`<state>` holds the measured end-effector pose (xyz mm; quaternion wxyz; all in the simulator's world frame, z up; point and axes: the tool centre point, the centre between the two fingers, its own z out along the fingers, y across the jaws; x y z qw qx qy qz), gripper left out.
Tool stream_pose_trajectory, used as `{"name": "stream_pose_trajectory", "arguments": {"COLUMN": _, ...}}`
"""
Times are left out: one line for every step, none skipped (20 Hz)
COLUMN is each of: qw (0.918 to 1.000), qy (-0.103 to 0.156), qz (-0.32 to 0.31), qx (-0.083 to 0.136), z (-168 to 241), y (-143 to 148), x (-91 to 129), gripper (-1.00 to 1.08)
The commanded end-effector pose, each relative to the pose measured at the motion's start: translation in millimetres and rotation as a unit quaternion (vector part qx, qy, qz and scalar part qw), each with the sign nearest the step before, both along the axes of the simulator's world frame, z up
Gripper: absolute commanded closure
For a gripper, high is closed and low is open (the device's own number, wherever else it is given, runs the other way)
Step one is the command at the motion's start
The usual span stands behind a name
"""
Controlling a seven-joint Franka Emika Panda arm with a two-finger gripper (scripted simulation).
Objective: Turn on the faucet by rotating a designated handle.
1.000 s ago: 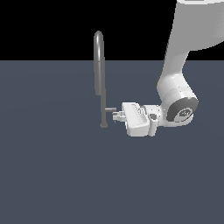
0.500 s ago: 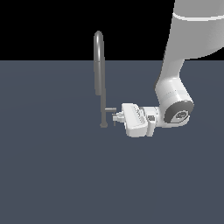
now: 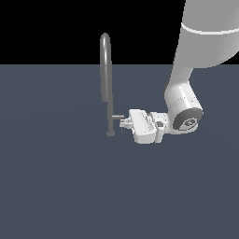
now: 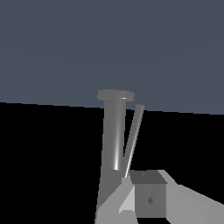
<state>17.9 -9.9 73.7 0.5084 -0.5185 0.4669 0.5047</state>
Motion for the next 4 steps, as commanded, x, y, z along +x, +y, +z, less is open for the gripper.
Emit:
{"name": "stream_pose_trajectory", "arguments": {"qw": 0.9996, "qy": 0.023, "qz": -0.014, "qx": -0.013, "z": -39.1, "y": -0.4, "x": -0.5, "gripper": 1.08}}
{"name": "stream_pose_trajectory", "arguments": {"qw": 0.9995, "qy": 0.024, "qz": -0.014, "qx": -0.014, "z": -42.1, "y": -0.4, "x": 0.7, "gripper": 1.08}}
{"name": "stream_pose_trajectory", "arguments": {"qw": 0.9995, "qy": 0.026, "qz": -0.015, "qx": -0.014, "z": -45.0, "y": -0.4, "x": 1.9, "gripper": 1.08}}
{"name": "stream_pose_trajectory", "arguments": {"qw": 0.9995, "qy": 0.026, "qz": -0.015, "qx": -0.014, "z": -45.0, "y": -0.4, "x": 1.9, "gripper": 1.08}}
